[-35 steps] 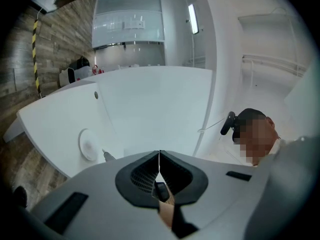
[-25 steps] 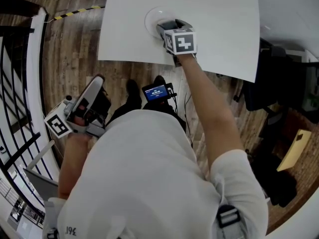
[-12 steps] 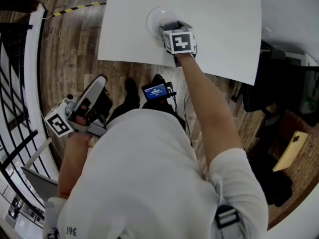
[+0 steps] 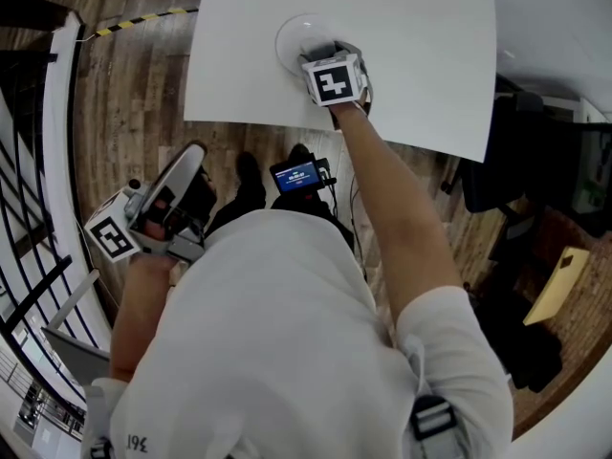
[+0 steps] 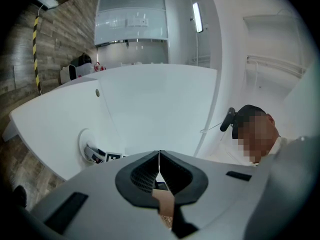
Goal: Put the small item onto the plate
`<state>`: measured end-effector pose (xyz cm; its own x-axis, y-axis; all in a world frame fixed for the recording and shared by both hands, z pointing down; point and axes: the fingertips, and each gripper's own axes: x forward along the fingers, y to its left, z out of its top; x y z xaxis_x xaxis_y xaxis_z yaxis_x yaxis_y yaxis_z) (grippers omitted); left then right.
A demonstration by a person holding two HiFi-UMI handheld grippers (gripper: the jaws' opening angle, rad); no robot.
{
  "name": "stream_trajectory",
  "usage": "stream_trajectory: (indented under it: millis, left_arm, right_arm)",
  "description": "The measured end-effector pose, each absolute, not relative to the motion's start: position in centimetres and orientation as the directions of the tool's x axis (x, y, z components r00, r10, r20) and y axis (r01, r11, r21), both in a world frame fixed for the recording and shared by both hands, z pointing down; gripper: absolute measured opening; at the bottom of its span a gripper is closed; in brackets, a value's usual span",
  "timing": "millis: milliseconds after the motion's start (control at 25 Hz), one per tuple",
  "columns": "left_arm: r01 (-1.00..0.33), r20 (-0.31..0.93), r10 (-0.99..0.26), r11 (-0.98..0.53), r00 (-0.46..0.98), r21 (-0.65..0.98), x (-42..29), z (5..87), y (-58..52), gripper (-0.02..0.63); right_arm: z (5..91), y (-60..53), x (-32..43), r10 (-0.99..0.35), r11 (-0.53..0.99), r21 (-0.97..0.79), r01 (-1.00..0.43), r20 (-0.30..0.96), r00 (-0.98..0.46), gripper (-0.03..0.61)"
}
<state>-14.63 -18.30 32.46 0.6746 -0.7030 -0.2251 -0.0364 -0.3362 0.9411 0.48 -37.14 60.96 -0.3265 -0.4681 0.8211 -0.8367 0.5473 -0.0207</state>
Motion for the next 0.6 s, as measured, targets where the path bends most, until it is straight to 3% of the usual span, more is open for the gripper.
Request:
stream_trajectory:
  millis: [240,600]
  left_arm:
    - [-0.037,-0.223,-0.699,-0.337,0.680,0.941,-14.6,32.3,-18.6,0.006]
    - [-0.019,-0.247,-0.684,-0.356,0.686,0.934,-14.5,31.8,-18.3,0.006]
  right_arm:
    - [60.2,-37.5,0.8,-0.490,0.558,0.017,-0.830,0.814,-0.312,0.325]
    - [55.0,-37.9,1.3,-0.603,0.521,-0.034,-0.853,0.693,-0.395,0.344]
